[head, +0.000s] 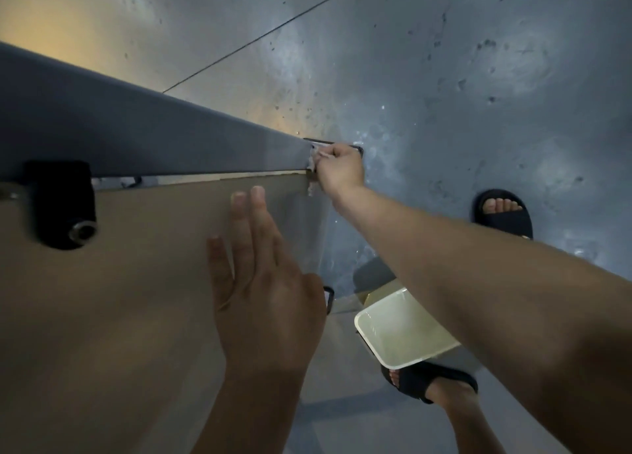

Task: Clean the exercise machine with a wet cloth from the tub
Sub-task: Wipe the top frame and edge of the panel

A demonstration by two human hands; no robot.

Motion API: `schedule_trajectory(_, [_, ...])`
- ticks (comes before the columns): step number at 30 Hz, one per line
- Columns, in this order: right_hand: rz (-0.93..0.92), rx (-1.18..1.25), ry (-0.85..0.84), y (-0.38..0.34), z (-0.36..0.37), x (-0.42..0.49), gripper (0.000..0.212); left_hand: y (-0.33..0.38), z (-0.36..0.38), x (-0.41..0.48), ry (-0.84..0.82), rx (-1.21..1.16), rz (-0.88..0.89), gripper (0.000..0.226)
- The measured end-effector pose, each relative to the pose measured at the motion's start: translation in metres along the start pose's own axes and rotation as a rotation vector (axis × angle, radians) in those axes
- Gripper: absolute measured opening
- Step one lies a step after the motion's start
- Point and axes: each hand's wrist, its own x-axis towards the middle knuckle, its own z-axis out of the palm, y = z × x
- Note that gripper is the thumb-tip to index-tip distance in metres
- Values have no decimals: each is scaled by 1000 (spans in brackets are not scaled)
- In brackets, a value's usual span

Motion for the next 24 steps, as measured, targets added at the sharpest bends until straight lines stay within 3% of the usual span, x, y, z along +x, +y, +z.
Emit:
schedule_trajectory(3, [21,2,-67,-1,-5,1,21,1,-1,0,-36,15,-10,87])
schedule_trajectory(10, [-343,54,-108,-46,-14,-95,33,-3,-17,-15,-16,-99,55,79])
schedule_trajectory(15, [-497,81,-418,-95,-51,-158,18,-19,-54,-47,-76,-245,73,77])
schedule_trajectory(18, [-411,107,-370,-121,-94,-179,19,-32,-79,-70,-92,-334,81,57])
schedule_trajectory(21, [-333,67,-314,-132,-142,-207,23,-39,-116,-91,-222,-405,-31,41])
schedule_trajectory(24, [-230,17,-364,-138,-187,-242,19,-44,-154,-113,-167,-580,-138,35])
